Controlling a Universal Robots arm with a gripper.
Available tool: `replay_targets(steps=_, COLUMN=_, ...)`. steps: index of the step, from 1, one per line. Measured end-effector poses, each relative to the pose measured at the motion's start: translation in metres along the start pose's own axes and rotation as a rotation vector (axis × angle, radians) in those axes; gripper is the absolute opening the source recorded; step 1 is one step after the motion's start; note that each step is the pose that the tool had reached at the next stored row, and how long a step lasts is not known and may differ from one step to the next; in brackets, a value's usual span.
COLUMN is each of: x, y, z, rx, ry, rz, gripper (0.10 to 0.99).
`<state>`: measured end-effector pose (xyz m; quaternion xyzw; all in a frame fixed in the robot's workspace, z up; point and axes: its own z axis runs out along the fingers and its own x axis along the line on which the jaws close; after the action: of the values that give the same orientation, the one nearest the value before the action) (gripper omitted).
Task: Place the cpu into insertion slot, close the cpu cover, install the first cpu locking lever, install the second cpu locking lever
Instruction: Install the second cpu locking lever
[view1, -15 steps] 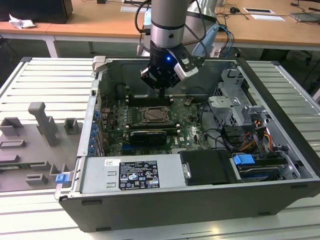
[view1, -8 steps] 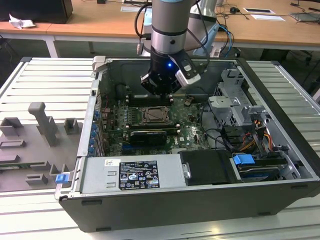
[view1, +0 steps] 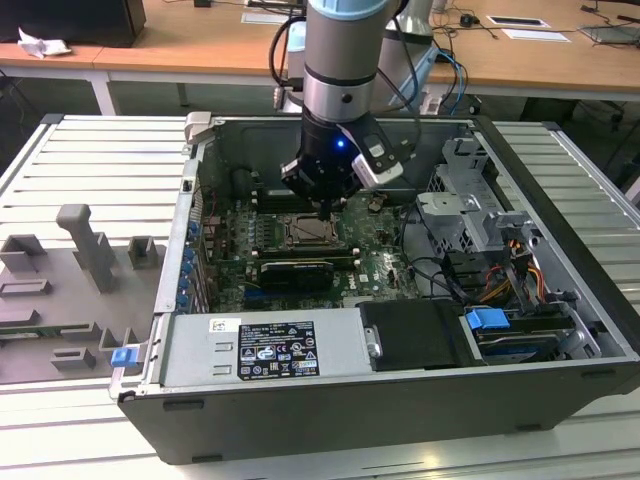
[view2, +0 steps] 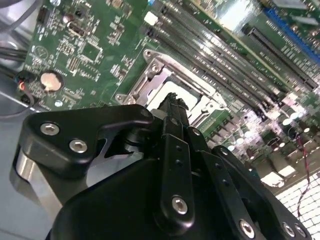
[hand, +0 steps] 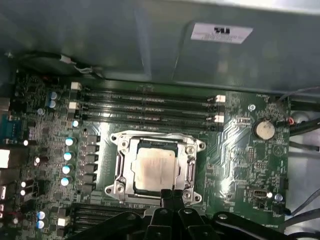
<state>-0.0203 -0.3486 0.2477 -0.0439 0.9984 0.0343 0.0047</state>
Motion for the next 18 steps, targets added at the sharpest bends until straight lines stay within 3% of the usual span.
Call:
replay_targets(steps=5, x=0.0026, y=-0.0149, z=0.0024, rx=-0.002, ry=0.0021, rz=0.0, gripper=0.106)
replay_targets(steps=8, x=0.0092, y=-0.0175, z=0.0026, rx=-0.017, ry=0.0008, rz=0.0, gripper=0.106)
replay_targets(steps=12, x=0.0168, y=-0.0273, z=0.0033, rx=-0.024, ry=0.0002, rz=0.0, gripper=0.106)
replay_targets(steps=16, x=0.0295, y=-0.0287, z=0.0056, rx=-0.027, ry=-0.0003, rz=0.0, gripper=0.106)
replay_targets(steps=18, x=0.032, y=-0.0288, z=0.0084, rx=-0.027, ry=-0.0001, rz=0.0, gripper=0.106)
